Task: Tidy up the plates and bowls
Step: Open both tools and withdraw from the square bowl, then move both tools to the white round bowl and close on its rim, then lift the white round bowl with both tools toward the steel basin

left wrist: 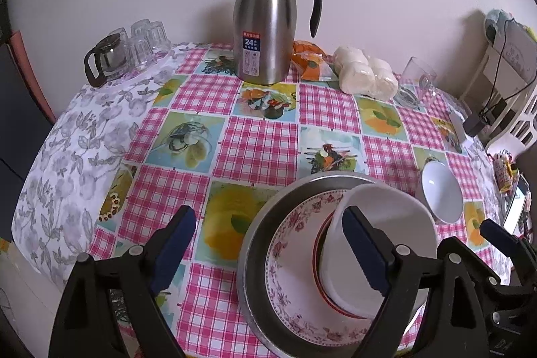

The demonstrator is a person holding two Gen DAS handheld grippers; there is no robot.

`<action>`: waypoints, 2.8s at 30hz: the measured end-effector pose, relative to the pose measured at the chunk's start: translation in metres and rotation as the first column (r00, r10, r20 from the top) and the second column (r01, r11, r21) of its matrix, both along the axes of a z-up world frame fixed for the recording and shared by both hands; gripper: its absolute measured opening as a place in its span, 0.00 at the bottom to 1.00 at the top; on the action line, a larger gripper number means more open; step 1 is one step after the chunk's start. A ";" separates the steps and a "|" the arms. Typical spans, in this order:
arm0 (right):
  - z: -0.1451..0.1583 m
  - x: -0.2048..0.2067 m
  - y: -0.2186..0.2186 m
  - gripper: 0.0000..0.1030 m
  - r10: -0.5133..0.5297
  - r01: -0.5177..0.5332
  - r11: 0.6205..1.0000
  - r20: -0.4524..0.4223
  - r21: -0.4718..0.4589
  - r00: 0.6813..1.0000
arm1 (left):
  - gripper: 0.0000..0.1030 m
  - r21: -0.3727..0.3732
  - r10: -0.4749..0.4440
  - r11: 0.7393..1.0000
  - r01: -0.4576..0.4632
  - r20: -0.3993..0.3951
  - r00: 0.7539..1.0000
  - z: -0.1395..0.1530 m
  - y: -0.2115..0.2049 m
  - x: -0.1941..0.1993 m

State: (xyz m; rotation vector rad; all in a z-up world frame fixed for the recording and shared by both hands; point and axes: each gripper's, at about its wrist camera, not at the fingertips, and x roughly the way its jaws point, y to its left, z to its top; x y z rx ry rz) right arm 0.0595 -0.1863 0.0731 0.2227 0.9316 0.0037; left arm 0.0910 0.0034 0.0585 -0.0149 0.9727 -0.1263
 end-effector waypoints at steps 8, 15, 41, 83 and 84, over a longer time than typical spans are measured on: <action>0.005 -0.001 -0.023 1.00 -0.052 0.051 0.999 0.049 0.008 0.997 | 0.87 -0.021 -0.013 1.000 0.014 0.031 0.999 0.010 -0.013 0.001; -0.002 0.002 -0.069 1.00 -0.191 0.191 0.982 0.036 0.003 0.981 | 0.87 -0.066 -0.051 0.996 0.055 0.056 0.997 0.029 -0.043 0.008; -0.081 0.020 -0.213 1.00 -0.499 0.517 0.846 -0.150 0.132 0.854 | 0.87 0.026 -0.292 0.955 0.297 -0.121 0.949 -0.021 -0.229 0.056; -0.125 0.036 -0.211 0.15 -0.427 0.475 0.869 -0.271 0.140 0.862 | 0.26 -0.060 -0.228 0.973 0.221 -0.356 0.906 -0.112 -0.255 0.084; -0.126 0.035 -0.212 0.15 -0.429 0.477 0.867 -0.272 0.142 0.861 | 0.26 -0.066 -0.233 0.972 0.224 -0.360 0.903 -0.114 -0.256 0.084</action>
